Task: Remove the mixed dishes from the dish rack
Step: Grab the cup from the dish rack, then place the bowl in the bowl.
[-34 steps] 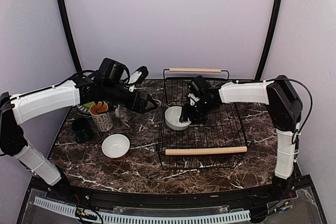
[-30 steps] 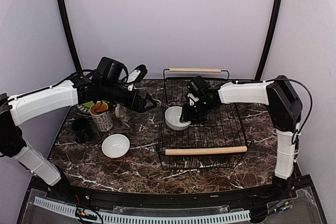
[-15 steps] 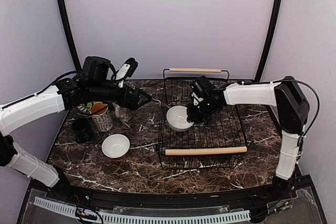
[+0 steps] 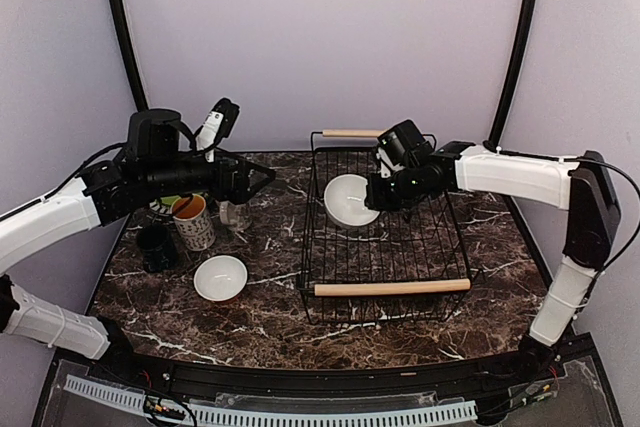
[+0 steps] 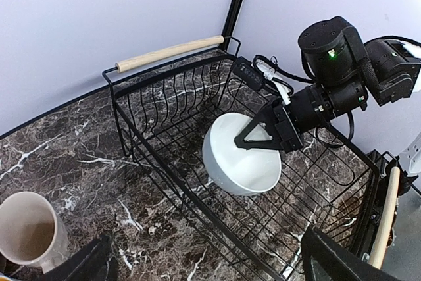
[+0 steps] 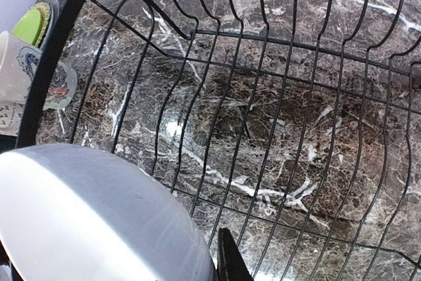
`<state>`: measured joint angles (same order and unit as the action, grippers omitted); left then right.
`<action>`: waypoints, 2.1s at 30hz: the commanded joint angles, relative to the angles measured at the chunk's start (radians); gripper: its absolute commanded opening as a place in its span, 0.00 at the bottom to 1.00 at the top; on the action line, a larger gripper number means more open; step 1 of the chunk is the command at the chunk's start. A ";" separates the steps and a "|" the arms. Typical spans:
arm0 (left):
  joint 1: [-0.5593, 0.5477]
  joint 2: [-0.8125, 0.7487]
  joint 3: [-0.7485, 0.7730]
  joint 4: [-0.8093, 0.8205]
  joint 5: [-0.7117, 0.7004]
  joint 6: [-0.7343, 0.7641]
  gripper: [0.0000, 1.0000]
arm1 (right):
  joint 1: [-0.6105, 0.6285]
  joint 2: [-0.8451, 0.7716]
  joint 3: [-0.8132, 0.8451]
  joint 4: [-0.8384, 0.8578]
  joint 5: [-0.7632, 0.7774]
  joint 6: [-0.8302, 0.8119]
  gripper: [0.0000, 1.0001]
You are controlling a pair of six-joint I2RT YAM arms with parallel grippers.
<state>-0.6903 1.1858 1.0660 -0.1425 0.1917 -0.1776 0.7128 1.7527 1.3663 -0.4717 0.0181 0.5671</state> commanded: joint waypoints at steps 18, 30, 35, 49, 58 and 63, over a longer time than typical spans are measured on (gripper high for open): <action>-0.003 -0.272 -0.168 0.213 -0.134 0.117 0.96 | 0.152 -0.057 0.217 0.143 0.008 -0.142 0.00; -0.003 -0.335 -0.175 0.187 -0.371 0.145 0.97 | 0.259 0.116 0.462 0.081 -0.014 -0.189 0.00; -0.002 -0.346 -0.168 0.150 -0.538 0.128 0.97 | 0.309 0.219 0.576 0.024 -0.011 -0.210 0.00; 0.024 -0.383 -0.176 0.148 -0.613 0.108 0.97 | 0.404 0.422 0.775 -0.076 -0.014 -0.232 0.00; 0.040 -0.395 -0.177 0.149 -0.614 0.099 0.97 | 0.435 0.520 0.853 -0.123 -0.014 -0.244 0.00; 0.053 -0.404 -0.178 0.148 -0.611 0.091 0.97 | 0.448 0.605 0.931 -0.138 -0.051 -0.249 0.00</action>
<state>-0.6510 0.8009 0.9001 0.0067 -0.4099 -0.0696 1.1416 2.3135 2.2169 -0.6384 0.0048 0.3233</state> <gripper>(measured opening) 0.972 0.095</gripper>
